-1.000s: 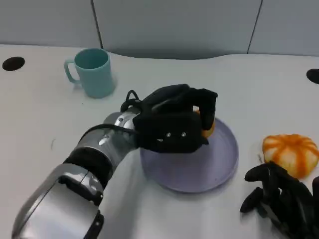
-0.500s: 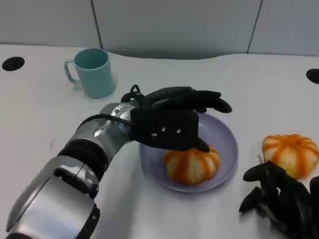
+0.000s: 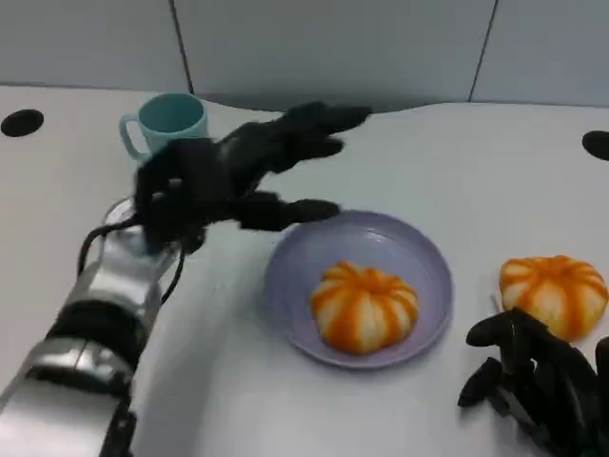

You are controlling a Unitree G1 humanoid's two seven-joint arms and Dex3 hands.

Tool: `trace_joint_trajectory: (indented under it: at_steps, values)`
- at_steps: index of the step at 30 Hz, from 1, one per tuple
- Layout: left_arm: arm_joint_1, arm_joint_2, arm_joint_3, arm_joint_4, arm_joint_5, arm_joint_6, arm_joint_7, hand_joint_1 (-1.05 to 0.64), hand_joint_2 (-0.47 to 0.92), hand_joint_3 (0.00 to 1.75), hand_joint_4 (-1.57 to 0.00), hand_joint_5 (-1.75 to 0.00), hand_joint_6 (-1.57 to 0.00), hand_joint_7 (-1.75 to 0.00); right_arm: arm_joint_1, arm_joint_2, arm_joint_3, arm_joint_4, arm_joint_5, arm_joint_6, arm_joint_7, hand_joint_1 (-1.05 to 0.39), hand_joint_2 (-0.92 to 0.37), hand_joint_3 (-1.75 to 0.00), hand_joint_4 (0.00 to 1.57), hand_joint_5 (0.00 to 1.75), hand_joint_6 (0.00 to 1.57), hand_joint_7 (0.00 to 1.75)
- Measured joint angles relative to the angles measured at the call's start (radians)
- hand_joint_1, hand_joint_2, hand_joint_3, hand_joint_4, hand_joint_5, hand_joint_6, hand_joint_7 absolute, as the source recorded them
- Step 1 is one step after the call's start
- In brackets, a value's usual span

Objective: Grasp the bread from the table and place it into the plate.

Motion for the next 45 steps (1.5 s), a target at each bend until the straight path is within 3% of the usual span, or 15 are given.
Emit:
trace_joint_trajectory:
  at_steps: [4, 8, 11, 12, 15, 16, 17, 18, 19, 21, 26, 40, 45]
  values:
    - [0.12, 0.005, 0.095, -0.079, -0.149, 0.068, -0.111, -0.77, 0.92, 0.28, -0.24, -0.5, -0.31, -0.1, -0.001, -0.005, 0.005, 0.0, -0.008, -0.002, 0.0, -0.37, -0.92, -0.61, 0.56, 1.75, 0.38, 1.73]
    - [0.277, -0.002, 0.201, -0.205, -0.343, 0.219, -0.236, -0.72, 0.92, 0.27, -0.28, -0.51, -0.35, -0.09, 0.01, -0.004, 0.004, 0.0, -0.012, -0.017, 0.0, -0.36, -0.92, -0.59, 0.55, 1.75, 0.39, 1.71]
    - [0.374, -0.006, 0.25, -0.323, -0.451, 0.384, -0.264, -0.69, 0.92, 0.23, -0.46, -0.66, -0.53, -0.15, 0.018, -0.003, 0.002, -0.012, -0.01, -0.013, -0.004, -0.36, -0.92, -0.6, 0.55, 1.75, 0.39, 1.7]
    - [0.408, -0.007, 0.268, -0.375, -0.491, 0.454, -0.263, -0.67, 0.92, 0.24, -0.47, -0.75, -0.58, -0.16, 0.02, -0.002, 0.004, -0.018, -0.01, -0.008, -0.005, -0.36, -0.92, -0.61, 0.54, 1.75, 0.39, 1.7]
    - [0.529, -0.007, 0.305, -0.537, -0.598, 0.667, -0.258, -0.67, 0.92, 0.24, -0.47, -0.82, -0.62, -0.17, 0.024, -0.009, 0.005, -0.025, -0.013, 0.002, -0.004, -0.36, -0.92, -0.61, 0.54, 1.75, 0.39, 1.7]
    - [0.554, -0.007, 0.309, -0.568, -0.607, 0.706, -0.25, -0.65, 0.92, 0.27, -0.47, -0.93, -0.64, -0.2, 0.024, -0.012, 0.004, -0.026, -0.014, 0.005, -0.004, -0.36, -0.92, -0.61, 0.55, 1.75, 0.4, 1.7]
    - [0.572, -0.007, 0.311, -0.593, -0.611, 0.736, -0.24, -0.63, 0.92, 0.28, -0.37, -1.25, -0.56, -0.54, 0.023, -0.015, 0.004, -0.027, -0.014, 0.007, -0.004, -0.35, -0.92, -0.62, 0.57, 1.75, 0.4, 1.71]
    - [0.593, -0.007, 0.319, -0.628, -0.624, 0.771, -0.228, -0.62, 0.92, 0.29, -0.32, -1.43, -0.41, -0.9, 0.021, -0.016, 0.005, -0.027, -0.014, 0.007, 0.0, -0.35, -0.92, -0.63, 0.58, 1.75, 0.4, 1.71]
    - [0.624, -0.008, 0.332, -0.675, -0.653, 0.811, -0.215, -0.61, 0.92, 0.3, -0.28, -1.57, -0.32, -1.15, 0.02, -0.016, 0.005, -0.026, -0.012, 0.007, 0.008, -0.34, -0.92, -0.63, 0.58, 1.75, 0.4, 1.72]
    - [0.689, -0.012, 0.357, -0.745, -0.694, 0.876, -0.184, -0.59, 0.92, 0.31, -0.27, -1.7, -0.31, -1.33, 0.024, -0.02, 0.0, -0.025, -0.007, 0.006, 0.015, -0.34, -0.92, -0.64, 0.58, 1.75, 0.39, 1.72]
    - [0.813, -0.047, 0.383, -0.825, -0.714, 0.945, -0.073, -0.53, 0.92, 0.39, -0.34, -1.75, -0.29, -1.57, 0.037, -0.026, -0.002, -0.044, -0.003, 0.019, 0.011, -0.34, -0.92, -0.63, 0.59, 1.75, 0.38, 1.72]
    - [0.833, -0.062, 0.393, -0.792, -0.688, 0.978, 0.04, -0.45, 0.92, 0.43, -0.36, -1.75, -0.19, -1.65, 0.039, -0.032, -0.007, -0.043, 0.003, 0.02, 0.012, -0.36, -0.92, -0.63, 0.61, 1.75, 0.39, 1.73]
    - [0.812, -0.06, 0.396, -0.771, -0.684, 0.981, 0.058, -0.47, 0.92, 0.33, -0.35, -1.75, -0.14, -1.72, 0.038, -0.032, -0.008, -0.036, 0.004, 0.017, 0.013, -0.35, -0.92, -0.61, 0.61, 1.75, 0.38, 1.73]
